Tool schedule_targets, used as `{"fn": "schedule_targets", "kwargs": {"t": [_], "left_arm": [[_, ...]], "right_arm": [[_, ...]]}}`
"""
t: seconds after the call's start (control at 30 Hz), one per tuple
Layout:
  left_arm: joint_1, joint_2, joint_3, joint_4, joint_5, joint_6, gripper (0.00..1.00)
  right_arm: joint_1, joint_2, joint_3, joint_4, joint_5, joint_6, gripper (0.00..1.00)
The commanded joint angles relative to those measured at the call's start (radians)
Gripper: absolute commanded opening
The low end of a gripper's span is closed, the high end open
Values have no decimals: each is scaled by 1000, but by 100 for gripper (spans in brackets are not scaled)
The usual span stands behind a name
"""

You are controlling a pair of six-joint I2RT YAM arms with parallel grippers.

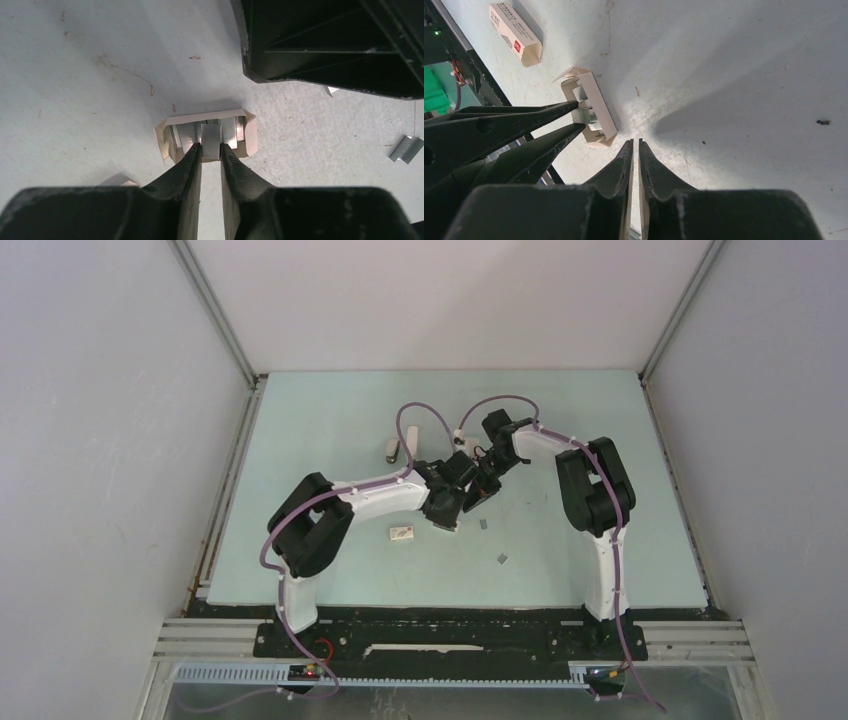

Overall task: Unload the staples from the stapler
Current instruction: Place the staple in the staple box.

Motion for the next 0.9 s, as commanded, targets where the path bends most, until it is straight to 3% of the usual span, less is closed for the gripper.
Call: {"fn": "schedule_targets", "kwargs": {"t": [0.0,0.87], "left_arm": [[-3,-43,35,-43,-3,25,24],[-3,-23,61,-59,39,44,26]], "right_arm": [[2,-44,9,5,-22,-10,15],[0,-44,11,3,-23,-11,15]]}}
